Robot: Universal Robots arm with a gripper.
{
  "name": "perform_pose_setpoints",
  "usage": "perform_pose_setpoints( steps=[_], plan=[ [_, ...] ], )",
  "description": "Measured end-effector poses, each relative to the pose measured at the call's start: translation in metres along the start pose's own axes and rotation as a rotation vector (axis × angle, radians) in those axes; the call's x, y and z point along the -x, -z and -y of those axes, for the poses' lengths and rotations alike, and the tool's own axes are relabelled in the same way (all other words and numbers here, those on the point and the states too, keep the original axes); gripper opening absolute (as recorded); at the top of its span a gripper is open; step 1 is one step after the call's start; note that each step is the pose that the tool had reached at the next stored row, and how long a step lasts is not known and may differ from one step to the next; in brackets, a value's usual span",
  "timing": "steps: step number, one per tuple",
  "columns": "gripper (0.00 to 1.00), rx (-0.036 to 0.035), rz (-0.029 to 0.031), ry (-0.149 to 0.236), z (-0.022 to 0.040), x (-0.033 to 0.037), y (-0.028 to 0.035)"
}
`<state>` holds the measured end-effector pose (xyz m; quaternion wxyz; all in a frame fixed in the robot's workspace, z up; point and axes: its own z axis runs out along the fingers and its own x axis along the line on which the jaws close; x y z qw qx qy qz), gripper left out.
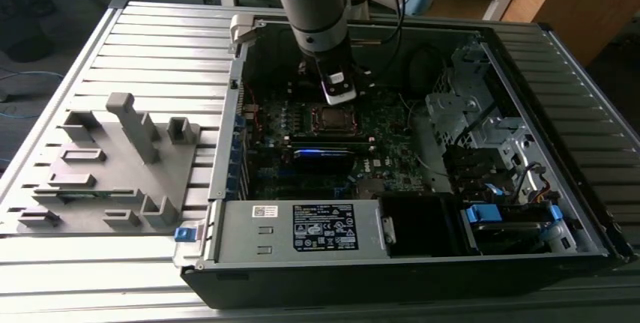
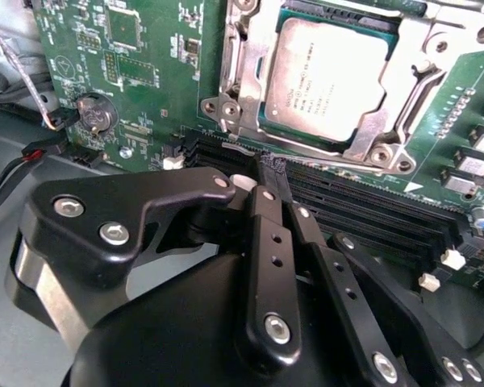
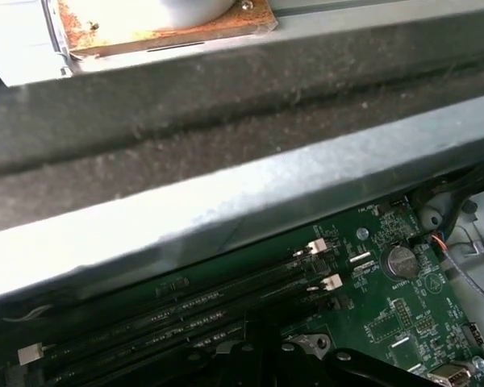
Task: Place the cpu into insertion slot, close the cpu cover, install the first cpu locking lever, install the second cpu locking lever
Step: 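Install the first cpu locking lever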
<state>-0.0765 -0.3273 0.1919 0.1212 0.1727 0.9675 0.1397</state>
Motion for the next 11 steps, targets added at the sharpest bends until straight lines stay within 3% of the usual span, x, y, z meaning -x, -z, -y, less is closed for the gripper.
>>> perform_pose_setpoints(
  steps=[11],
  plan=[
    [0.1,-0.0009,0.0016,-0.004,0.0016,-0.0001,-0.0032]
  ],
)
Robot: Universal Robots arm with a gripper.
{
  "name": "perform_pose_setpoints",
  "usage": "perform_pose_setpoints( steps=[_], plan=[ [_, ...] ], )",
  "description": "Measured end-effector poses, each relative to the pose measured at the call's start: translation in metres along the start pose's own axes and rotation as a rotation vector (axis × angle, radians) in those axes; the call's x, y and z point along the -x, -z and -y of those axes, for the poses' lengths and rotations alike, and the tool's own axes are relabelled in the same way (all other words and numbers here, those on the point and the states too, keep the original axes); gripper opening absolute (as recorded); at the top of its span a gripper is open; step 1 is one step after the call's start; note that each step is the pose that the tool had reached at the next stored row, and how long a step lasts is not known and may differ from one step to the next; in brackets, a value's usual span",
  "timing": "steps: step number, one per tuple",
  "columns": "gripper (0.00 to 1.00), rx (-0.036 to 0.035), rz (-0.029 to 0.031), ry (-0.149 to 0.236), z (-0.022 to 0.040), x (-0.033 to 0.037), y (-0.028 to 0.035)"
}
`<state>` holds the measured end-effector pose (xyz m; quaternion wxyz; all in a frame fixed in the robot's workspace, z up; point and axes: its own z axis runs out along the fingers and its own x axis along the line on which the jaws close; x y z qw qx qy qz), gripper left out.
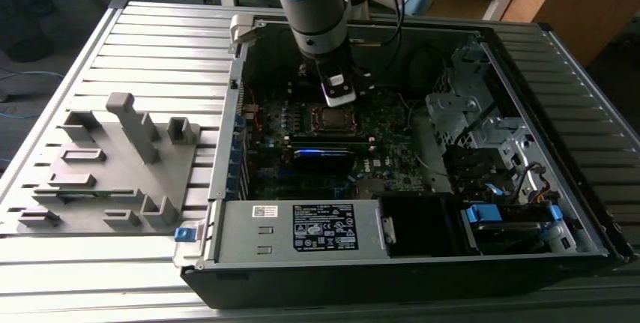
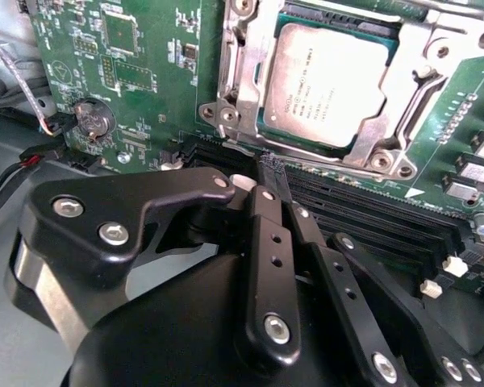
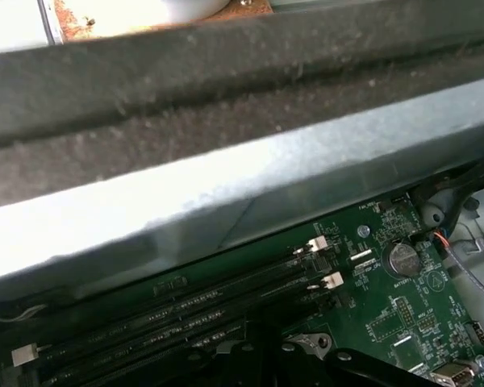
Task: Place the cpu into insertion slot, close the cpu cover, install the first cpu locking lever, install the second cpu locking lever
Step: 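Install the first cpu locking lever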
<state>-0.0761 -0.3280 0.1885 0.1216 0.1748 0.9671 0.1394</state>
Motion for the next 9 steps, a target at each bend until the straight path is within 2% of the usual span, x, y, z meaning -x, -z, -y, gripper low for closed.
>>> perform_pose_setpoints(
  steps=[9],
  plan=[
    [0.1,-0.0001,0.0018,-0.005,0.0012,0.0,-0.0025]
  ],
)
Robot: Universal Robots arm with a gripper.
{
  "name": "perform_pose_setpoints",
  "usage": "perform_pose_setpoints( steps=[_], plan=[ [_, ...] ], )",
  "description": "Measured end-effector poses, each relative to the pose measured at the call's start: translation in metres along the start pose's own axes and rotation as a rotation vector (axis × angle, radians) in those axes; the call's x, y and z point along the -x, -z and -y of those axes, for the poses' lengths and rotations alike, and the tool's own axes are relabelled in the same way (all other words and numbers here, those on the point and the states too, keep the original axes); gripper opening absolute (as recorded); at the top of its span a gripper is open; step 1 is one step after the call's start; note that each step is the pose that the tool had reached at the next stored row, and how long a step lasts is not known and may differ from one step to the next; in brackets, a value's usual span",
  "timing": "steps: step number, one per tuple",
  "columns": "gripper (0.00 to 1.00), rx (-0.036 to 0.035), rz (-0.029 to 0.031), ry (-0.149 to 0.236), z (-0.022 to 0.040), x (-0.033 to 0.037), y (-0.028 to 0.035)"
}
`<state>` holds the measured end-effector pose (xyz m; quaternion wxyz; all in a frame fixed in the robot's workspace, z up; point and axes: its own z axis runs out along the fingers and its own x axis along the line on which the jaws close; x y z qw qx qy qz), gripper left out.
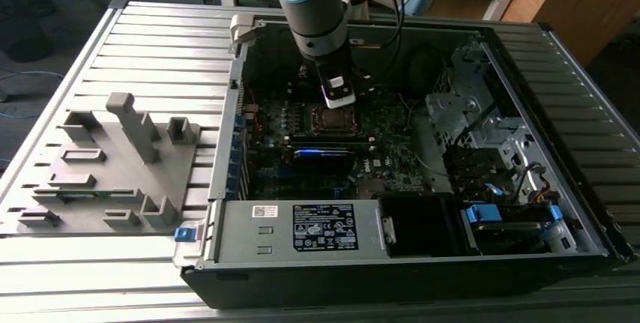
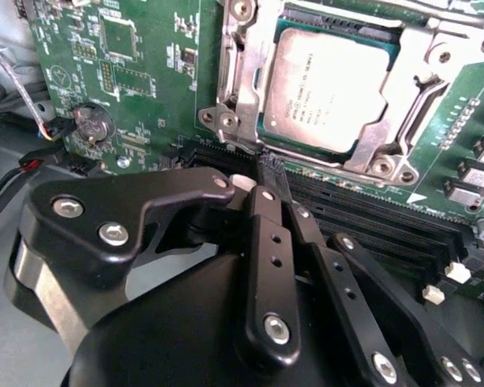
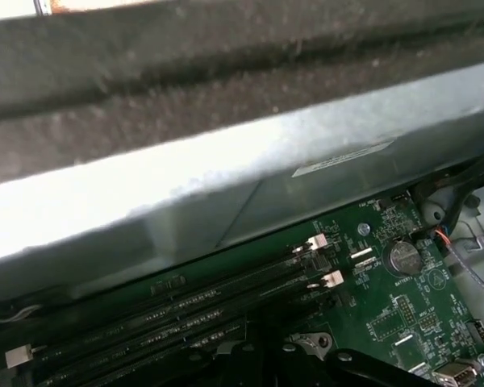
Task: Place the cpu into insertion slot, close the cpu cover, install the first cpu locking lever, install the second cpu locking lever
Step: 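Install the first cpu locking lever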
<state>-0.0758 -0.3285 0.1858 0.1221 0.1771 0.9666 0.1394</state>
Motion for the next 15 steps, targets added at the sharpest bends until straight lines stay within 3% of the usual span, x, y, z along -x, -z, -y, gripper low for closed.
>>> perform_pose_setpoints(
  steps=[4,6,8,15],
  plan=[
    [0.1,0.0006,-0.0004,-0.001,0.0004,0.0,-0.0002],
    [0.1,0.0075,-0.0028,-0.004,0.0004,0.0,-0.0002],
    [0.1,0.0102,-0.0031,-0.004,-0.0001,0.0001,0.0005],
    [0.1,0.0096,-0.0032,-0.004,-0.0037,0.0024,0.0115]
  ],
)
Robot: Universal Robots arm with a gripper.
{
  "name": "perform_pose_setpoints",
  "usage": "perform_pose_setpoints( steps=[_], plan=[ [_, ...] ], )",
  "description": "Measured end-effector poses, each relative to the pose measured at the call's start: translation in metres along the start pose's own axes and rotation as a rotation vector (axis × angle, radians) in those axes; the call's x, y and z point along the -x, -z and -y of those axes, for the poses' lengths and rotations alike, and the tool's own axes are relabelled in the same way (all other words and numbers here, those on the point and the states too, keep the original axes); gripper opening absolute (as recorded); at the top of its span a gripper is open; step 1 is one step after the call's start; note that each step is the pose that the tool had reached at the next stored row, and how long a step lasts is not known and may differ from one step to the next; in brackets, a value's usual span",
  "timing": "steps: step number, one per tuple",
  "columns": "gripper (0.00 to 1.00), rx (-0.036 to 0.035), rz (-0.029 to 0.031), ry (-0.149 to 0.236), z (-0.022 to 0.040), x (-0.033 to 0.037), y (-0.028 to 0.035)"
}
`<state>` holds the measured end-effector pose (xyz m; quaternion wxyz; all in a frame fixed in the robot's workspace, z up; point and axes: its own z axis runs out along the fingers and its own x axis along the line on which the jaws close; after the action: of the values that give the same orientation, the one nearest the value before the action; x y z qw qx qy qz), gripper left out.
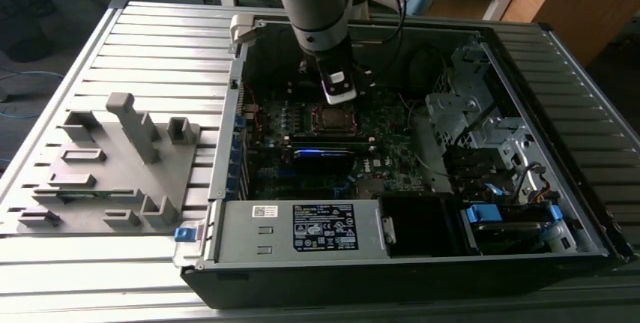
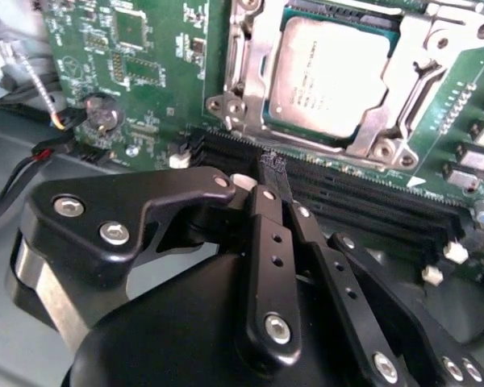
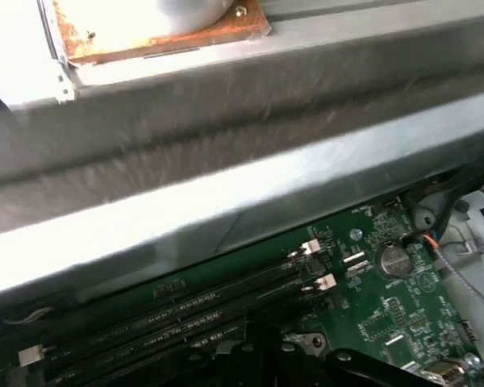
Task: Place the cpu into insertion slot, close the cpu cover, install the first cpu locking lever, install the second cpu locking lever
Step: 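Install the first cpu locking lever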
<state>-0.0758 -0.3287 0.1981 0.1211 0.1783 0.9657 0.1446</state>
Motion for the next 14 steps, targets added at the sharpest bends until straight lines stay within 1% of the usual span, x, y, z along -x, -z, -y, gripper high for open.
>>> perform_pose_setpoints(
  steps=[5,6,7,8,9,10,11,12,13,14],
  plan=[
    [0.1,-0.0002,-0.0001,0.0,-0.0055,0.0031,0.0159],
    [0.1,-0.0005,-0.0001,0.0,-0.0059,0.0033,0.017],
    [0.1,-0.0023,0.0008,0.001,-0.006,0.0035,0.0169],
    [0.1,-0.0085,0.0029,0.002,-0.006,0.0036,0.0169],
    [0.1,-0.02,0.0066,0.004,-0.006,0.0037,0.0169],
    [0.1,-0.0327,0.0117,0.005,-0.006,0.0037,0.0169],
    [0.1,-0.0468,0.0172,0.006,-0.006,0.0036,0.0169],
    [0.1,-0.0626,0.0234,0.007,-0.006,0.0036,0.017],
    [0.1,-0.0756,0.0287,0.008,-0.006,0.0037,0.017],
    [0.1,-0.0865,0.0331,0.008,-0.0059,0.0037,0.017]
  ],
)
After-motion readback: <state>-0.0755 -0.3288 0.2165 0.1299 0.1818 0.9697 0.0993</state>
